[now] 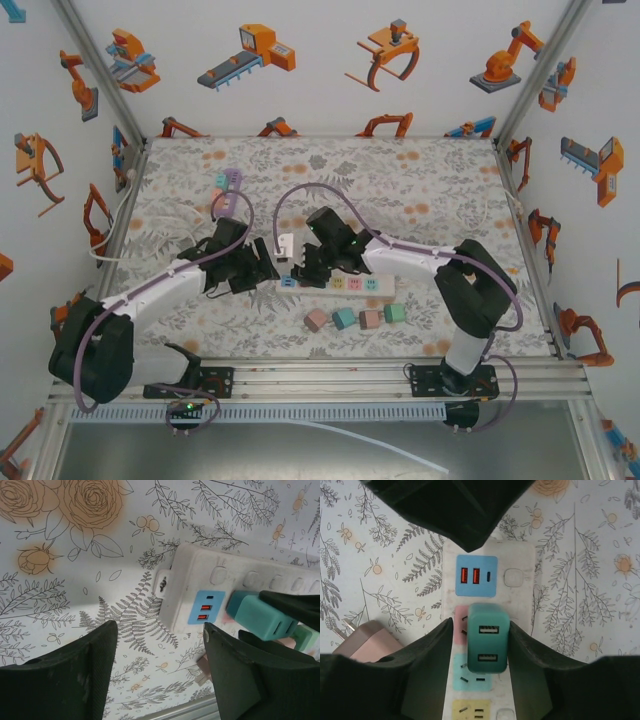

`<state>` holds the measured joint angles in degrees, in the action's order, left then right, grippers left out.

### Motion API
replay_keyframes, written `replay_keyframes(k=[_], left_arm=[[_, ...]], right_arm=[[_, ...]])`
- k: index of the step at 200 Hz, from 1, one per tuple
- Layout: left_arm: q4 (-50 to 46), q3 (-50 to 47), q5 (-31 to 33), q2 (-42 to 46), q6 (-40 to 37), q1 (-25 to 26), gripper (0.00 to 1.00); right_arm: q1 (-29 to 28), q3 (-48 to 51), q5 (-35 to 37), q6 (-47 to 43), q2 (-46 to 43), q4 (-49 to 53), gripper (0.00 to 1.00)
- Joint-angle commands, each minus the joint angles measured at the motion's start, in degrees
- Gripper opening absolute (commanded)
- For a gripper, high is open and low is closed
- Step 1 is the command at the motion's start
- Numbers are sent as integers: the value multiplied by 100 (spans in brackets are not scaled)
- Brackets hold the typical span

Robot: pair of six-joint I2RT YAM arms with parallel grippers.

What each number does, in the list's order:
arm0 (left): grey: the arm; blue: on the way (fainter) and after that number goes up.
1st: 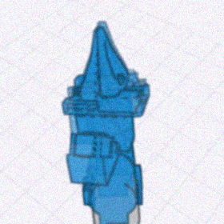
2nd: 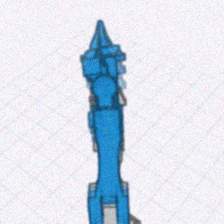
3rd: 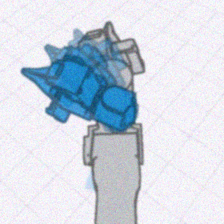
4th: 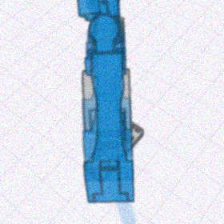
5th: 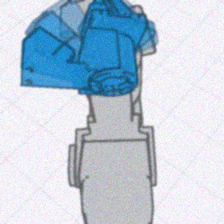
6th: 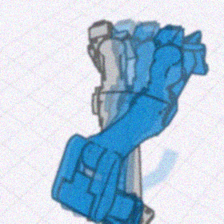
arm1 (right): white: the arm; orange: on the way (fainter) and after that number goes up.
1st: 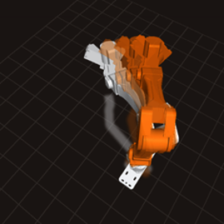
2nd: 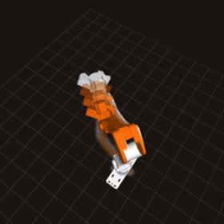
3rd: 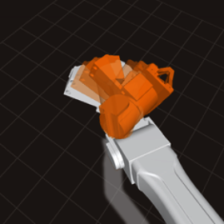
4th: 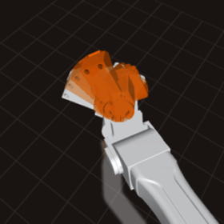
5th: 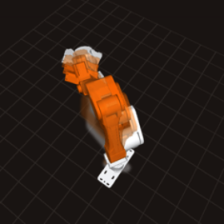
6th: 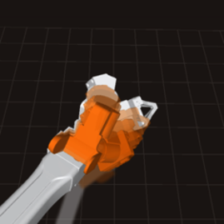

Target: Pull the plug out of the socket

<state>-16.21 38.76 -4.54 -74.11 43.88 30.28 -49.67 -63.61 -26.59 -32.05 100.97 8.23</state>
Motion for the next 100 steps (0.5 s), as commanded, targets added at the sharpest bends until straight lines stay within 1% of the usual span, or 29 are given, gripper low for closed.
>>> replay_keyframes(k=[1,55,85,100], left_arm=[[132,-9,-161,-166,77,-22,62],[351,-62,-323,-564,143,-23,55],[369,-100,-329,-675,199,-15,49],[326,-138,-257,-693,242,-9,43]], right_arm=[[-77,-228,-85,-121,57,-116,40],[-103,-186,-92,-143,37,-155,30],[-117,-145,-124,-143,-31,-276,25],[-128,-110,-145,-120,-87,-390,22]])
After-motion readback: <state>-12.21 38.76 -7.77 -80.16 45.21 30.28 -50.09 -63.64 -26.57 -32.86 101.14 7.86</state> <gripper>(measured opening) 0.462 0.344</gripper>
